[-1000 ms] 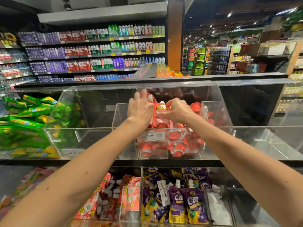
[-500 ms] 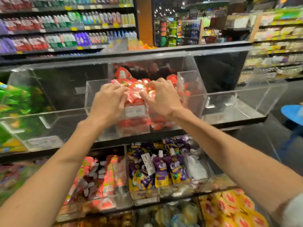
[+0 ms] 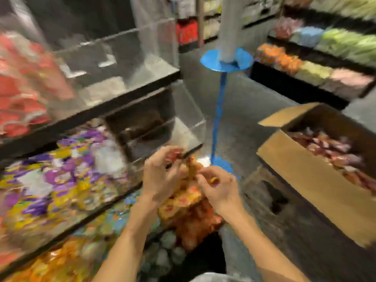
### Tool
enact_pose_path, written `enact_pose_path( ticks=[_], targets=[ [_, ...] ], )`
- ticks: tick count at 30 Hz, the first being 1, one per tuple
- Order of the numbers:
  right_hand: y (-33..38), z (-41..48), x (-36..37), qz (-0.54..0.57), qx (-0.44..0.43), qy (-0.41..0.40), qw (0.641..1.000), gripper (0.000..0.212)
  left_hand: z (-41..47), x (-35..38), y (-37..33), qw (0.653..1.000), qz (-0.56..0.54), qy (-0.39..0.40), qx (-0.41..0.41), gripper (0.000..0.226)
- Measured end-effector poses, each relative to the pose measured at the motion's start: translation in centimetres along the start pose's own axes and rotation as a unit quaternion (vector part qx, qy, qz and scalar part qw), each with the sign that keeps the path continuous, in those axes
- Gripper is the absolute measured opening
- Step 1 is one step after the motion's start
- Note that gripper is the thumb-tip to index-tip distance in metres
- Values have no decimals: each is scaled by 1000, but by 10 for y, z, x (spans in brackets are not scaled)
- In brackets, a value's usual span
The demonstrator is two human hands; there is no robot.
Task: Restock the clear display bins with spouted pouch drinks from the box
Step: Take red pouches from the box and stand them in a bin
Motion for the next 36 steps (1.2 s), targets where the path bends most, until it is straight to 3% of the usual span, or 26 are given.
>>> enact_pose_path(
  ticks=[3,10,14,16,21,26,32,36],
  targets=[
    [-82,-15,-92,-11,110,-56,992,6,0,132,-25,992,-15,124,-23,26],
    [-197,-65,-281,-77,270,-145,949,15,-26,395,-102,926,62,371,26,24],
    [-247,-82,-343,-74,338,-196,918,24,-35,491,-118,894,136,417,89,9],
    [-267,-84,-367,-78,365,-209,904,26,-35,533,-120,874,137,457,91,17],
    [-327,-70,-425,-102,408,-240,875,20,-8,631,-116,862,173,471,69,27],
    [-398,-56,-459,-151,487,-172,843,24,7,726,-104,820,213,525,81,31],
    [-478,-67,-464,-123,562,-86,813,26,-8,792,-56,683,335,647,54,46],
    [-526,-72,-454,-158,553,57,816,42,-15,821,-37,661,368,654,23,41]
  ],
)
Point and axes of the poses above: each hand's wrist, its own z-axis towards the middle knuckle, its own x-axis out of the palm, y = z × x, the point moved 7 cm from there along z, towards the middle knuckle, and after that the axes turned 10 degrees about -x, right-handed, at the moved point
